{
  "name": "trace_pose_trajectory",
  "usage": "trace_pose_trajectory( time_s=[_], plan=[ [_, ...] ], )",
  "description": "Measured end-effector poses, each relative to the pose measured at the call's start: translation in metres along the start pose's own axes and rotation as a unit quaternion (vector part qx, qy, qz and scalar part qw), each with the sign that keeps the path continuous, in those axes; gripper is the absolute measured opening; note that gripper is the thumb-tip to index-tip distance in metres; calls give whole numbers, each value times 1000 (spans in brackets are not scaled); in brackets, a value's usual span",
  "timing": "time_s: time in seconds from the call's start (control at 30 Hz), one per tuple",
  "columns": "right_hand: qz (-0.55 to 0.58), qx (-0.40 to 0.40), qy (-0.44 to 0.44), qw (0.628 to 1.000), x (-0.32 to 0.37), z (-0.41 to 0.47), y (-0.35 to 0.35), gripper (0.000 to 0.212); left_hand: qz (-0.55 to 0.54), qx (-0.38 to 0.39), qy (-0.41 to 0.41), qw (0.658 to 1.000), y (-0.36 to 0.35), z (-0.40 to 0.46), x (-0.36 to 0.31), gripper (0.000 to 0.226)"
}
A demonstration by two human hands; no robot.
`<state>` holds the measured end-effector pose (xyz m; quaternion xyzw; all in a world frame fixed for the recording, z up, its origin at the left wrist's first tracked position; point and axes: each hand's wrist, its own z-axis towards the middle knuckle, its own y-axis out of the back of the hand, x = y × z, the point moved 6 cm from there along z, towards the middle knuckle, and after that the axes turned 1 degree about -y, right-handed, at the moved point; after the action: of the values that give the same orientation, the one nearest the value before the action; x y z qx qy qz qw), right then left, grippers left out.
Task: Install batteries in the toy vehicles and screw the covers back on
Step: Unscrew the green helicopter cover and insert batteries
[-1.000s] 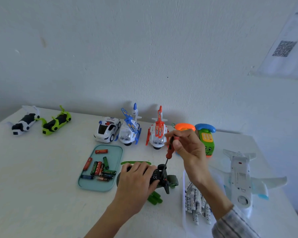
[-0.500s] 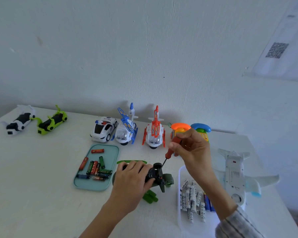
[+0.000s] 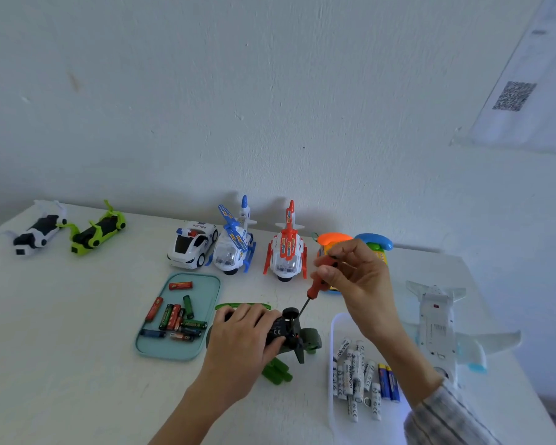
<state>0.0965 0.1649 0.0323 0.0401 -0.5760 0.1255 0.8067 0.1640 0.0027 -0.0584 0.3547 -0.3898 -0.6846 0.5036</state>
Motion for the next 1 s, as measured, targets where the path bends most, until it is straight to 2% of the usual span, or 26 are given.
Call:
trace_pose_trajectory(
  time_s=[0.1, 0.17, 0.27, 0.53, 0.67, 0.73, 0.8, 0.9, 1.0],
  plan=[
    [-3, 21, -4, 1000, -5, 1, 0, 22, -1, 2, 2, 1000, -1, 0, 0, 36],
    [-9, 14, -8, 1000, -5, 2, -1, 17, -3, 1, 2, 1000, 0, 0, 1, 36],
    [-38, -4, -5, 999, 0, 3, -4, 25, -2, -3, 0, 1000, 1, 1, 0, 37],
    [2, 15, 4, 1000, -8, 5, -10, 13, -1, 5, 1, 1000, 0, 1, 0, 35],
    [-20, 12, -1, 1000, -8, 5, -13, 25, -2, 2, 1, 1000, 0, 0, 0, 34],
    [18, 22, 9, 1000, -5, 5, -21, 18, 1, -3, -1, 1000, 1, -1, -1, 34],
    [4, 32, 8, 999, -3, 5, -31, 13, 3, -9, -4, 1000, 2, -1, -2, 34],
    [-10, 45, 3, 999, -3, 2, -43, 33, 7, -13, -4, 1000, 2, 0, -3, 34],
    [-21, 31, 4, 999, -3, 1, -43, 21, 7, -9, -1, 1000, 1, 2, -1, 35]
  ],
)
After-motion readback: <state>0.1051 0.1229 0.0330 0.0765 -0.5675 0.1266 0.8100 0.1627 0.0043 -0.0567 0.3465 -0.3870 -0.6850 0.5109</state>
